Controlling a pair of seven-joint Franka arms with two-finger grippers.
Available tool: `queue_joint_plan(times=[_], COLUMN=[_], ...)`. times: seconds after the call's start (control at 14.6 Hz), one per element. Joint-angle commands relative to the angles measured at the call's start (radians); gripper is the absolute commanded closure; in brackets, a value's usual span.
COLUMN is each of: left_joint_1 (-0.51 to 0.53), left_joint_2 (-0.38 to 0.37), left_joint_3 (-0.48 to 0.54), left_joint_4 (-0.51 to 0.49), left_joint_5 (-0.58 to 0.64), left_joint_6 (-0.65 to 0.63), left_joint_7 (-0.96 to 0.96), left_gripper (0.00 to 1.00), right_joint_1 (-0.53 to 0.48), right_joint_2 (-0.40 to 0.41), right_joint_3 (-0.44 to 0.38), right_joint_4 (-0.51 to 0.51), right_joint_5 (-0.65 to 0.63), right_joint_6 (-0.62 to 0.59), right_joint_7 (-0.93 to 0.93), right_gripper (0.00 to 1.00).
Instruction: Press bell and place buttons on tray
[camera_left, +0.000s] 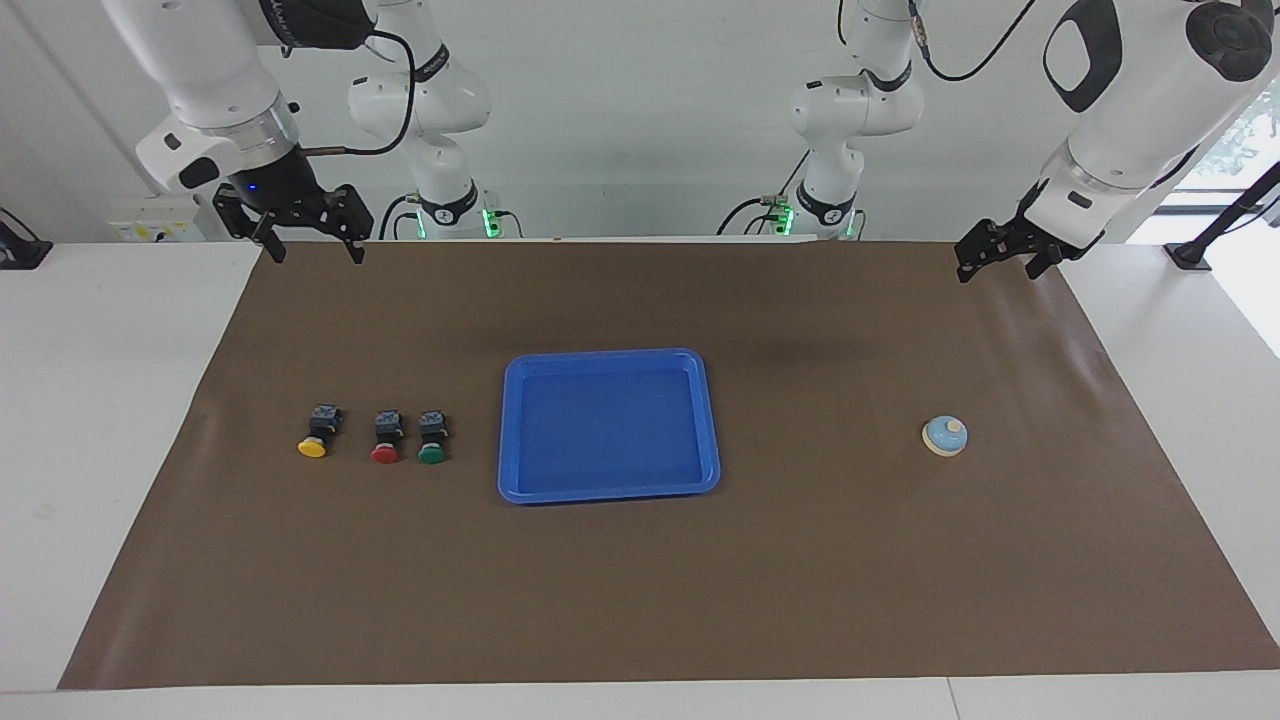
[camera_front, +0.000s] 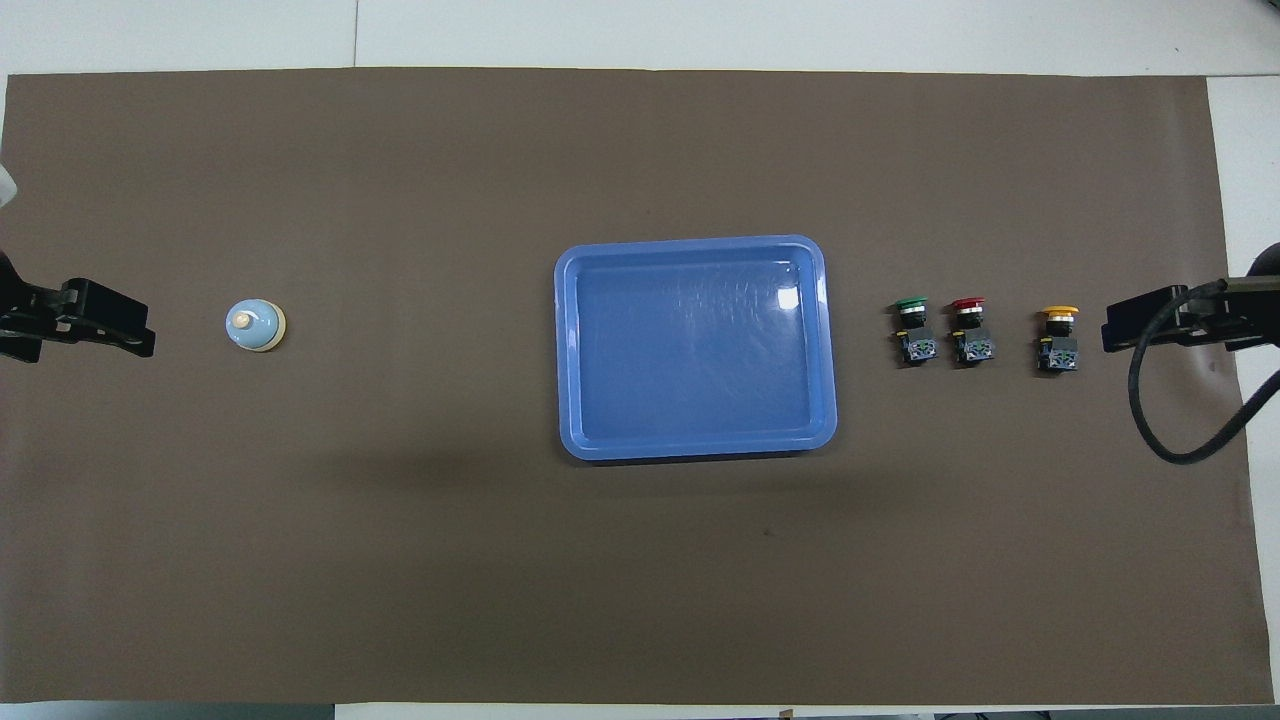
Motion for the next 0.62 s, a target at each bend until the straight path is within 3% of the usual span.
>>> queue_joint_plan(times=[0.0,0.34,0.55], left_joint_1=[-0.004,0.006,0.003], left_joint_2=[-0.04,-0.049,-0.049], left_joint_3=[0.008,0.01,0.01], left_joint_4=[-0.037,-0.037,-0.037], left_joint_5=[-0.015,-0.015,-0.015], left_joint_6=[0.024,0.024,0.024], left_joint_7=[-0.011,-0.011,-0.011], left_gripper=[0.0,0.0,0.0], right_joint_1=[-0.018,-0.022,-0.088], right_joint_2=[0.002,-0.015,0.06], right_joint_3=[0.004,0.001,0.001], right_joint_4=[0.011,-0.162,-0.223], right_joint_5=[0.008,0.008,0.009], right_joint_6=[-0.007,0.246,0.367], right_joint_7=[-0.031,-0.031,-0.063], right_gripper=[0.0,0.0,0.0])
